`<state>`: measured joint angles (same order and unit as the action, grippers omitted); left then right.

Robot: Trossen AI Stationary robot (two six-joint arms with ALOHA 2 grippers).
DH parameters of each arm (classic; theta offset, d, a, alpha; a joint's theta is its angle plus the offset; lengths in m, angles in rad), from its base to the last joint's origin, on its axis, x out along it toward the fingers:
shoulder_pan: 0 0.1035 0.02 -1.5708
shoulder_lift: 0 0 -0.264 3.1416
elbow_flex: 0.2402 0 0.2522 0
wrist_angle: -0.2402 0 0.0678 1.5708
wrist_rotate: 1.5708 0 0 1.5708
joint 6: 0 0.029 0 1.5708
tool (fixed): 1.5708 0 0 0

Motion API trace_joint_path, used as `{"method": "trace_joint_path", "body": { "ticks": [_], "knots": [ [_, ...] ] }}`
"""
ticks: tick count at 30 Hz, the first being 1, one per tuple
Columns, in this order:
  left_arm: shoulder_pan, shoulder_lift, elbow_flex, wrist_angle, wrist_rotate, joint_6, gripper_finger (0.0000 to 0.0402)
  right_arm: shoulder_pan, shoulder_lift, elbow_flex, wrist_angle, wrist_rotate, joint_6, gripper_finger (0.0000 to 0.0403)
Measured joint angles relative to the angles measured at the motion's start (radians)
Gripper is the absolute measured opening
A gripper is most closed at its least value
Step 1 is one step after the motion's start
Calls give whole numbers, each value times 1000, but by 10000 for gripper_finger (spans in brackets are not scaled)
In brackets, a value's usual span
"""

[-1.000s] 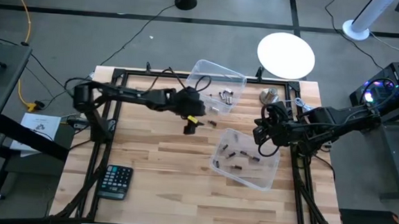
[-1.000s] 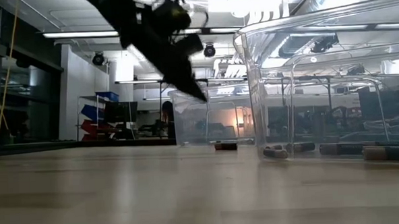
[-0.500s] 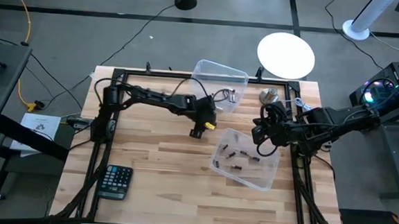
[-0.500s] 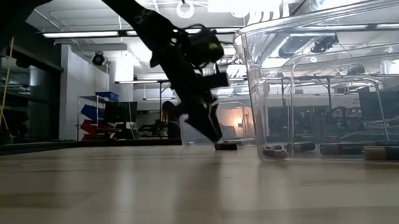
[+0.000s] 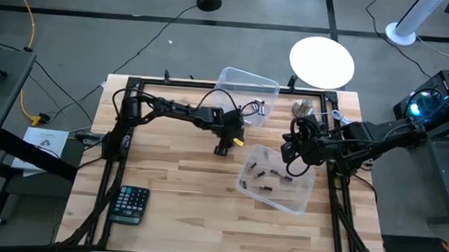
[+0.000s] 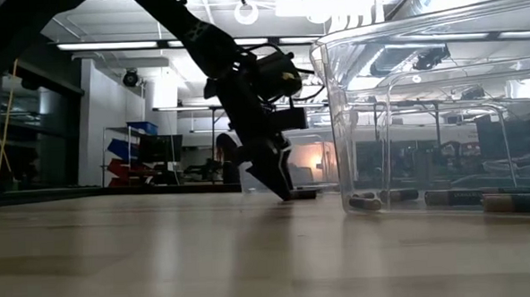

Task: Sort batteries
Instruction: Put the black battery into the bottom transparent bin

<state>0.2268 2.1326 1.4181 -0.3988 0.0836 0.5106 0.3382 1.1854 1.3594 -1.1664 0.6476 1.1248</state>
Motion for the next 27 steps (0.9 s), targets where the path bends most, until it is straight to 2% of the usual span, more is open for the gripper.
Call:
{"method": "trace_joint_path", "body": {
  "ticks": [4, 8, 10, 15, 20, 27],
  "knots": [
    [-10, -7, 0, -67, 46, -54, 99, 0, 0, 0, 1, -2, -4, 0],
    [-21, -25, -2, -145, 114, -146, 21, 0, 0, 0, 1, -2, -7, 0],
    [-28, -37, -3, -179, 170, -190, 8, 0, 0, 0, -2, 0, -9, 0],
    [-43, -97, -5, -170, 191, -252, 13, 0, 0, 0, -3, 8, -11, 0],
    [-62, -106, -3, 7, 169, -349, 27, 0, 0, 0, -2, 8, -8, 0],
    [-122, -42, -3, 162, 8, -433, 116, 0, 0, 0, 4, -9, -8, 0]
  ]
}}
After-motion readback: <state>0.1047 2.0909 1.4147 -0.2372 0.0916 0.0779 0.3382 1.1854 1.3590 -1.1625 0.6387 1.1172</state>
